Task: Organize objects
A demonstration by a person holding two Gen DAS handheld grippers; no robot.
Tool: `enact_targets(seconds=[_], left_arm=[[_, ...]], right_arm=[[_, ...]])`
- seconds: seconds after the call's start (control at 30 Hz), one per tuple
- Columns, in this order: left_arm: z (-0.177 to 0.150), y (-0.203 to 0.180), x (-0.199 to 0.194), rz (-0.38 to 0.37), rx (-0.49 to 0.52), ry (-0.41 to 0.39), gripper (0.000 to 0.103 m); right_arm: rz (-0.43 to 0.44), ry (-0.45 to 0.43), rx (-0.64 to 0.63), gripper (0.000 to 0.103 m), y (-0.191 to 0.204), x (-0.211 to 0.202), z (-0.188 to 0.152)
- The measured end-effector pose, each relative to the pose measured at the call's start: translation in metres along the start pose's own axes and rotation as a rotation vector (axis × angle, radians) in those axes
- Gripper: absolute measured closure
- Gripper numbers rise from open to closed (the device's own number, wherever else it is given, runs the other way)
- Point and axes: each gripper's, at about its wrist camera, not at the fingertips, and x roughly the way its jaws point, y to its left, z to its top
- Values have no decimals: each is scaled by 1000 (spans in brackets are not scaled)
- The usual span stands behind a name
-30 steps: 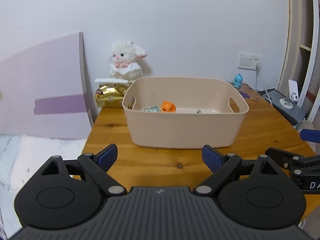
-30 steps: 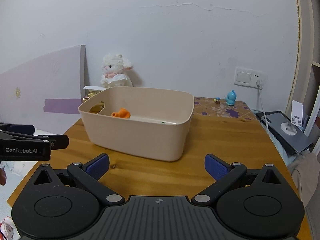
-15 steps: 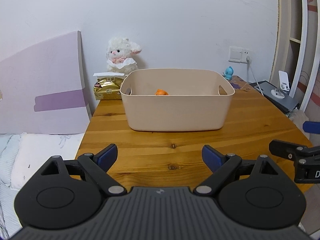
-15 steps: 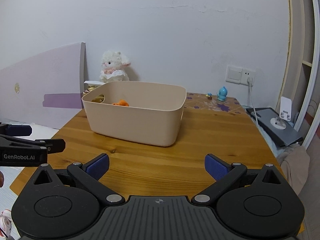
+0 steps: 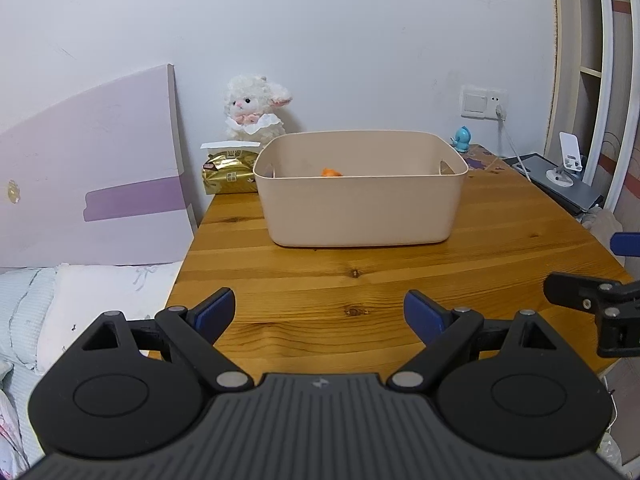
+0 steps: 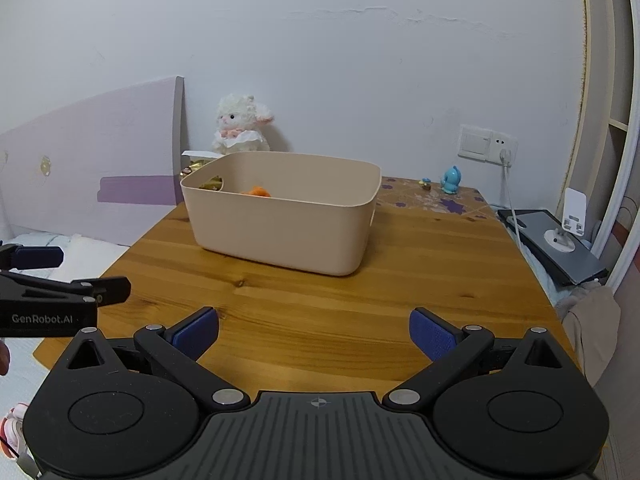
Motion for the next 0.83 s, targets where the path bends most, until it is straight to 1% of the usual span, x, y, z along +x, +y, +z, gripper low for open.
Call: enact_targets(seconds=[0.37, 0.83], left_arm=[[3, -8, -15, -21, 17, -20, 11], [5, -8, -13, -29, 11, -10, 11]], right_arm=[[-20, -10, 4, 0, -6, -11, -1], [-35, 6, 9, 0, -10, -5, -1]])
